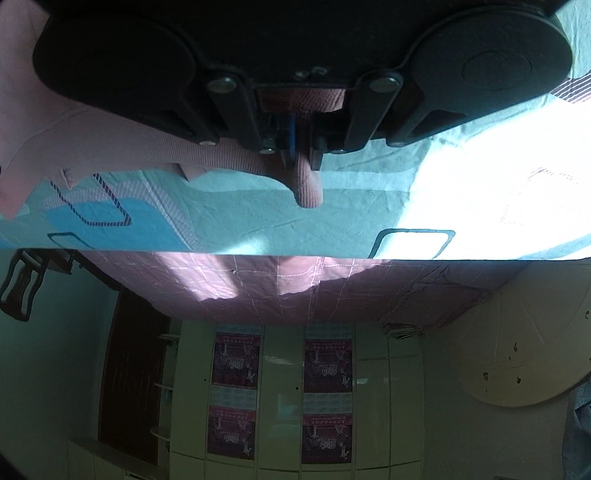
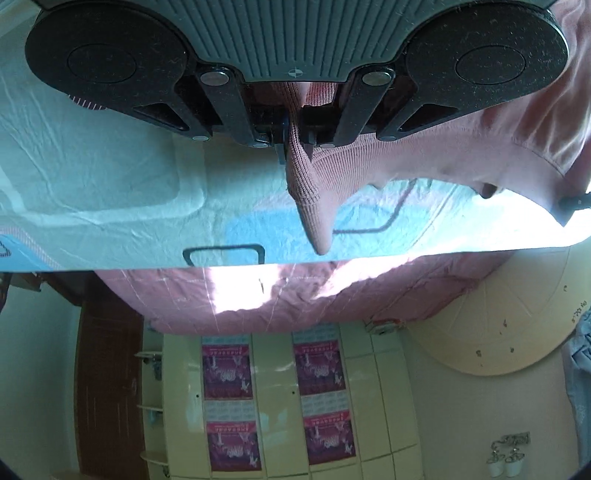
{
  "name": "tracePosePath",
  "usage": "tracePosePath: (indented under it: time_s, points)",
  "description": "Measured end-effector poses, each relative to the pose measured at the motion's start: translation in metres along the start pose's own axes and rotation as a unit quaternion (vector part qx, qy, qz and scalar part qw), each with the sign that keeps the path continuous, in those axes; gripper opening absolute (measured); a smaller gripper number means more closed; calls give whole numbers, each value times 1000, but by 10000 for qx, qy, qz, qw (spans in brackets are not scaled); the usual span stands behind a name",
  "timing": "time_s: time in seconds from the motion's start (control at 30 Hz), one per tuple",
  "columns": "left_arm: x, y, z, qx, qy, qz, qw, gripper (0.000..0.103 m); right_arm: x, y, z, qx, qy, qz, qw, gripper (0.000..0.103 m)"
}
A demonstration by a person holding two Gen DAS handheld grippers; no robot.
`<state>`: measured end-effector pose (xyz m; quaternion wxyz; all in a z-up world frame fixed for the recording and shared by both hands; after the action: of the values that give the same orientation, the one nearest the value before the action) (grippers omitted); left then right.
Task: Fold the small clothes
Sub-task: 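Lift the held hem with both tools and fold it toward the collar, then open both tools and lay the folded hem flat on the body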
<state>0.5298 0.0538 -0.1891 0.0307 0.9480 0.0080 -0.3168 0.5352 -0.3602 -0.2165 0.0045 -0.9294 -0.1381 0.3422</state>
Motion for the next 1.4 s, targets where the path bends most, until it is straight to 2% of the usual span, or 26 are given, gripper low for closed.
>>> tracePosePath:
  time_s: [0.07, 0.1, 0.17, 0.2, 0.23, 0.27, 0.3, 0.4, 0.5, 0.6, 0.67, 0.7, 0.73, 0.77, 0.83, 0.93, 1.0, 1.07, 1.2, 1.27, 1.3, 1.4]
  points:
    - [12, 2, 19, 249, -276, -143, 9992, 7, 13, 1, 17, -62, -305, 143, 9994, 4]
    - [16, 2, 26, 335, -392, -178, 9985, 10, 14, 3, 21, -47, -236, 184, 9995, 4]
    - [12, 1, 26, 491, -249, -377, 9978, 26, 11, 7, 20, 127, -204, 222, 9995, 4]
    - [10, -2, 23, 490, -242, -508, 9972, 44, 7, 9, 18, 203, -180, 269, 9993, 7]
    - [7, -6, 21, 453, -221, -610, 9969, 68, 2, 11, 17, 240, -124, 358, 9990, 9]
    - [-3, -13, 18, 348, -114, -707, 9968, 75, -5, 12, 16, 266, -35, 444, 9987, 19]
    - [-11, -18, 17, 262, -47, -693, 9972, 77, -12, 13, 16, 292, 48, 494, 9983, 25]
    - [-39, -25, 17, 91, 55, -574, 9983, 75, -34, 8, 21, 213, 192, 577, 9979, 30]
    - [-66, -11, 27, 100, 130, -101, 9998, 75, -52, -10, 30, 108, 258, 411, 9988, 30]
    - [-72, 17, 44, 327, -34, 293, 9990, 75, -58, -35, 36, 34, 203, 107, 9997, 30]
    - [-63, 21, 61, 393, -228, 134, 9989, 74, -55, -45, 46, -64, 25, 97, 9999, 30]
    - [-59, 17, 68, 404, -308, -11, 9987, 72, -54, -45, 52, -130, -60, 210, 9997, 30]
    - [-56, 9, 76, 346, -380, -114, 9986, 74, -53, -43, 61, -223, -166, 391, 9988, 30]
    - [-57, -3, 82, 176, -361, -105, 9991, 74, -52, -38, 71, -327, -289, 555, 9975, 30]
    - [-63, -17, 88, 19, -409, -225, 9989, 74, -56, -29, 82, -428, -261, 591, 9970, 30]
    - [-78, -19, 93, 135, -418, -303, 9986, 72, -66, -24, 86, -385, -339, 733, 9960, 30]
    - [-93, -17, 92, 80, -378, -267, 9989, 68, -76, -30, 84, -298, -325, 723, 9964, 30]
    - [-108, -10, 90, -40, -265, -105, 9996, 68, -89, -44, 83, -201, -167, 396, 9989, 30]
    - [-123, 16, 97, 96, -232, 148, 9996, 72, -94, -75, 92, -403, -248, 216, 9986, 31]
    - [-120, 21, 108, 215, -317, 71, 9992, 72, -87, -78, 104, -606, -524, 458, 9957, 31]
    - [-114, 19, 116, 145, -457, 26, 9988, 73, -86, -77, 111, -729, -604, 568, 9939, 31]
    - [-116, 1, 123, -303, -519, 69, 9982, 79, -95, -71, 120, -918, -609, 716, 9913, 34]
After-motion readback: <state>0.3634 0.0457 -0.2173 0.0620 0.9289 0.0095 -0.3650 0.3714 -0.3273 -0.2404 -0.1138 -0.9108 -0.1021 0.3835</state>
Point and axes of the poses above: each gripper's, at about its wrist camera, not at the fingertips, and x roughly the way its jaws point, y to its right, z to its underside, the point moved 6 cm from there along x, roughly the way its jaws point, and after that the axes turned 6 degrees about -x, right-handed, at the moved point
